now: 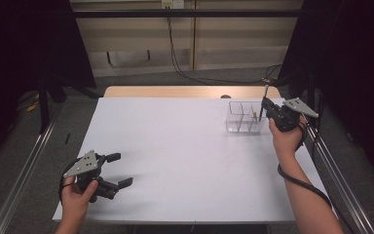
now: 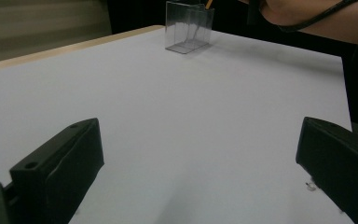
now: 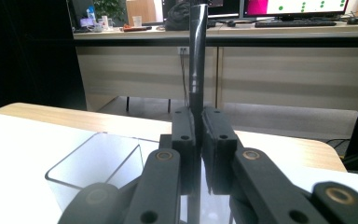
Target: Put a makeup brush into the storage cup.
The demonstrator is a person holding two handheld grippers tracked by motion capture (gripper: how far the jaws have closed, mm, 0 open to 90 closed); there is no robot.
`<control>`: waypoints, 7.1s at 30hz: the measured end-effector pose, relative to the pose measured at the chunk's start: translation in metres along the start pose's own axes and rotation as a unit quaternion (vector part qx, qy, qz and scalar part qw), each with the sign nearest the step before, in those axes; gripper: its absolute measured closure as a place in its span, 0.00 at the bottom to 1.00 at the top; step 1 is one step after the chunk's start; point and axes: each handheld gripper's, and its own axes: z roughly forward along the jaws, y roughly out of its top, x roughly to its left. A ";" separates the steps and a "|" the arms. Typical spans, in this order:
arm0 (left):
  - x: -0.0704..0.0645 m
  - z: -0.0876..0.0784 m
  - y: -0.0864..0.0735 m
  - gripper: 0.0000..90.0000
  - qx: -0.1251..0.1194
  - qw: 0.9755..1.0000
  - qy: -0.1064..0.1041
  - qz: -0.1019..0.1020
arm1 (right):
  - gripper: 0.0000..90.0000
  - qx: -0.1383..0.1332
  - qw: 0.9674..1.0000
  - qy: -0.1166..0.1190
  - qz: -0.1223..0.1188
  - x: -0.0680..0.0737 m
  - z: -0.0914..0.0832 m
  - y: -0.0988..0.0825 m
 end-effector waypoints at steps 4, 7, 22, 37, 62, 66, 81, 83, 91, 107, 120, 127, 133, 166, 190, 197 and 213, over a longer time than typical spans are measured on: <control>0.000 0.000 0.000 0.01 0.003 1.000 0.000 0.001 | 0.94 0.001 1.000 -0.001 0.002 -0.001 -0.001 -0.001; 0.000 0.001 0.000 0.01 0.003 1.000 0.001 0.002 | 0.94 0.001 1.000 0.001 0.001 -0.001 -0.001 -0.002; 0.001 0.002 0.000 0.01 0.005 1.000 0.000 0.002 | 0.88 0.005 1.000 0.008 0.011 -0.001 -0.004 -0.008; 0.000 0.001 0.001 0.01 0.003 1.000 0.001 0.002 | 0.35 -0.003 0.996 0.083 0.029 0.009 -0.007 -0.005; 0.000 0.001 0.001 0.01 0.004 1.000 0.000 0.003 | 0.10 0.024 0.987 0.156 -0.002 0.022 -0.021 -0.008; 0.000 0.001 0.002 0.01 0.004 1.000 0.000 0.004 | 0.09 0.027 0.987 0.158 -0.002 0.024 -0.024 -0.009; 0.000 0.005 0.004 0.01 0.001 1.000 -0.003 0.003 | 0.06 0.032 0.984 0.175 -0.023 0.029 -0.030 -0.008; 0.001 0.007 0.004 0.01 0.004 1.000 -0.004 0.006 | 0.05 0.032 0.984 0.174 -0.025 0.030 -0.031 -0.008; 0.000 0.007 0.003 0.01 0.002 1.000 -0.006 0.003 | 0.05 0.035 0.982 0.181 -0.031 0.032 -0.034 -0.010; 0.001 0.007 0.005 0.01 0.001 1.000 -0.006 0.004 | 0.04 0.037 0.980 0.194 -0.038 0.036 -0.042 -0.011; 0.000 0.007 0.006 0.01 -0.001 1.000 -0.007 0.006 | 0.04 0.037 0.978 0.200 -0.038 0.037 -0.049 -0.014; 0.000 0.007 0.006 0.01 0.001 1.000 -0.006 0.007 | 0.04 0.037 0.977 0.205 -0.041 0.040 -0.052 -0.013; 0.000 0.006 0.006 0.01 -0.001 1.000 -0.006 0.006 | 0.04 0.037 0.977 0.208 -0.040 0.040 -0.054 -0.015; 0.001 0.009 0.007 0.01 0.000 1.000 -0.008 0.008 | 0.04 0.049 0.973 0.219 -0.052 0.042 -0.078 -0.022; 0.000 0.008 0.008 0.01 -0.004 1.000 -0.005 0.008 | 0.04 0.058 0.971 0.226 -0.057 0.044 -0.095 -0.034; 0.000 0.008 0.008 0.01 -0.002 1.000 -0.007 0.008 | 0.04 0.062 0.971 0.224 -0.054 0.041 -0.101 -0.039; 0.002 0.008 0.007 0.01 0.000 1.000 -0.006 0.009 | 0.04 0.069 0.971 0.220 -0.056 0.032 -0.113 -0.043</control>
